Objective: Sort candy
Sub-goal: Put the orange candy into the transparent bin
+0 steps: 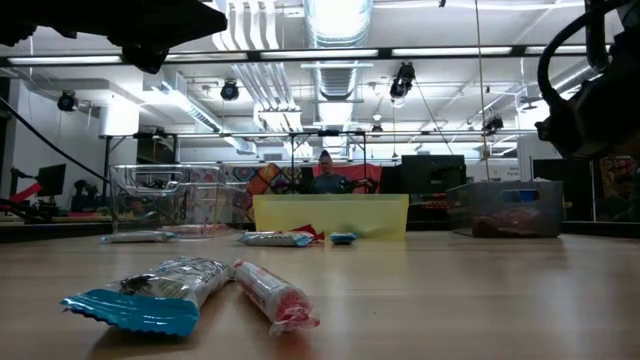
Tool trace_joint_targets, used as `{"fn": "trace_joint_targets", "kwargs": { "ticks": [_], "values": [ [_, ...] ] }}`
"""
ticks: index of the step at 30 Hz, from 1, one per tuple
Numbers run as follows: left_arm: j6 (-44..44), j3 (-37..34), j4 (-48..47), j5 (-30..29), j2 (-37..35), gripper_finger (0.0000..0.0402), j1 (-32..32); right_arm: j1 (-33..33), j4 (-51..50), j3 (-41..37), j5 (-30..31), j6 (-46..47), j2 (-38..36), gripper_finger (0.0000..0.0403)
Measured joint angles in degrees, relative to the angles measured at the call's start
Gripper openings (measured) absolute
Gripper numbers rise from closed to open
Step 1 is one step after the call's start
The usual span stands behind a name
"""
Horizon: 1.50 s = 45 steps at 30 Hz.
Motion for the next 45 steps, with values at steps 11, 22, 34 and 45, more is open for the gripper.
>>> {"fn": "trace_joint_targets", "kwargs": {
  "ticks": [11,22,34,45],
  "values": [
    [0.0,0.0,0.0,0.0,0.0,0.0000,0.0,0.0,0.4,0.0,0.6,-2.6,0.1,0.0057],
    [-4.8,0.0,0.1,5.4,0.0,0.0003,0.0,-0.1,0.3,1.1,2.2,-8.5,-0.9,0.0015],
    [-8.5,0.0,1.8,12.7,1.9,0.0073,0.0,-3.0,4.1,7.6,18.1,-30.5,-3.1,0.0015],
    [-8.9,0.0,14.9,13.7,11.9,0.0135,0.0,-7.8,25.3,7.9,37.5,-57.7,-3.1,0.0010]
  ]
}}
